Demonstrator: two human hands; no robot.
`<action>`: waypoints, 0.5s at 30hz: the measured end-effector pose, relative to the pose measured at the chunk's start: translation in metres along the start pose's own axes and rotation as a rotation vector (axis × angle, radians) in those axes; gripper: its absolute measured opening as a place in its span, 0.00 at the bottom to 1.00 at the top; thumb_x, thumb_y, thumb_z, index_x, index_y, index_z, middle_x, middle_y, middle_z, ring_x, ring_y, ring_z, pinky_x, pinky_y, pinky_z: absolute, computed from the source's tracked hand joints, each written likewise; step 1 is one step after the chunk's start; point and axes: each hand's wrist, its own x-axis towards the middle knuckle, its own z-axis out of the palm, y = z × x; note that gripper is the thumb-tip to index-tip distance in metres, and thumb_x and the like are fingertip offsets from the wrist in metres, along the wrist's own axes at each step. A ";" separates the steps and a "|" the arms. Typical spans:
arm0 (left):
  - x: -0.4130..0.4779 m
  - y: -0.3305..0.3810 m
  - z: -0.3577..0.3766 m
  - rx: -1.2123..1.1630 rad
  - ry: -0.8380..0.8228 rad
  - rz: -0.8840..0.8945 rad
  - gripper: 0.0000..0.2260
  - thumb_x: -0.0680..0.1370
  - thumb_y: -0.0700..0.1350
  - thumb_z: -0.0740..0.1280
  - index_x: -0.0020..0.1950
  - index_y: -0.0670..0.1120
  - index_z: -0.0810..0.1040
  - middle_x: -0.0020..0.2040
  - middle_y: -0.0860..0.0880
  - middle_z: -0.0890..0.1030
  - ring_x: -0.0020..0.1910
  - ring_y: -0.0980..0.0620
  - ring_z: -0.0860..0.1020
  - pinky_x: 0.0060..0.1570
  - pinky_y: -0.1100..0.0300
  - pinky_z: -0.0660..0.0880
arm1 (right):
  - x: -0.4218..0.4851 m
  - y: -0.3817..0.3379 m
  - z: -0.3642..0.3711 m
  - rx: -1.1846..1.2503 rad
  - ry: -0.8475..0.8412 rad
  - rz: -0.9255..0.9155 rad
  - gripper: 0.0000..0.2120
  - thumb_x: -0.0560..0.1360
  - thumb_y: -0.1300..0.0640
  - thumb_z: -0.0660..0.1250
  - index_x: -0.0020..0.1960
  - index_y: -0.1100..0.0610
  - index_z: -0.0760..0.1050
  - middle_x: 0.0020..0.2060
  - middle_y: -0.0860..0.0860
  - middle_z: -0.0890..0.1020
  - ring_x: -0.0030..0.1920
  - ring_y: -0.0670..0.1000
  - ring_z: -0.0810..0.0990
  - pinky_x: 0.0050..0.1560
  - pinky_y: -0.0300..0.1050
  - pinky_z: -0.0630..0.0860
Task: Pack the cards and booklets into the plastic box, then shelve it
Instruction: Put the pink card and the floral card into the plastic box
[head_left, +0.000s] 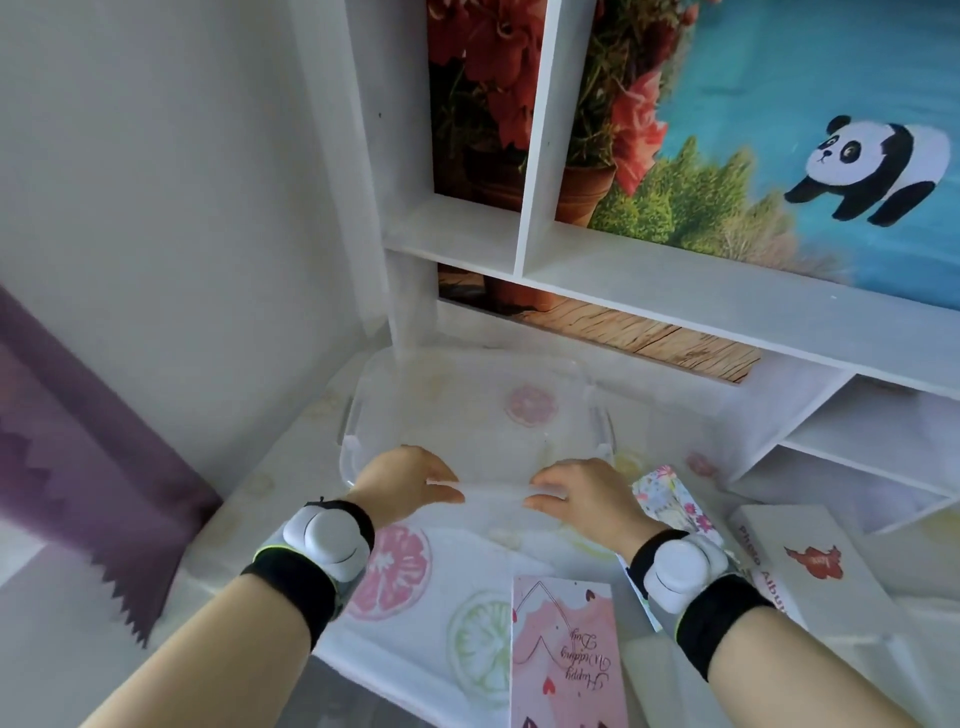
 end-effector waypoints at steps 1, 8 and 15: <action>-0.007 -0.001 0.002 -0.018 -0.002 -0.014 0.18 0.71 0.58 0.72 0.58 0.52 0.83 0.59 0.55 0.82 0.58 0.55 0.80 0.56 0.65 0.72 | -0.005 -0.003 0.001 0.004 -0.031 -0.004 0.17 0.70 0.41 0.71 0.51 0.53 0.84 0.47 0.48 0.86 0.48 0.49 0.83 0.45 0.38 0.71; -0.045 0.004 0.020 -0.085 0.013 -0.069 0.17 0.68 0.58 0.74 0.54 0.52 0.85 0.56 0.55 0.84 0.54 0.57 0.81 0.54 0.66 0.74 | -0.036 -0.007 0.002 0.022 -0.096 -0.040 0.16 0.69 0.39 0.71 0.48 0.49 0.85 0.44 0.45 0.86 0.46 0.46 0.82 0.44 0.33 0.72; -0.071 0.015 0.038 -0.094 0.020 -0.088 0.16 0.68 0.58 0.75 0.52 0.53 0.85 0.53 0.58 0.84 0.51 0.59 0.81 0.54 0.65 0.75 | -0.059 -0.004 -0.002 0.022 -0.148 -0.054 0.17 0.67 0.38 0.73 0.47 0.50 0.85 0.45 0.45 0.87 0.47 0.45 0.83 0.51 0.44 0.78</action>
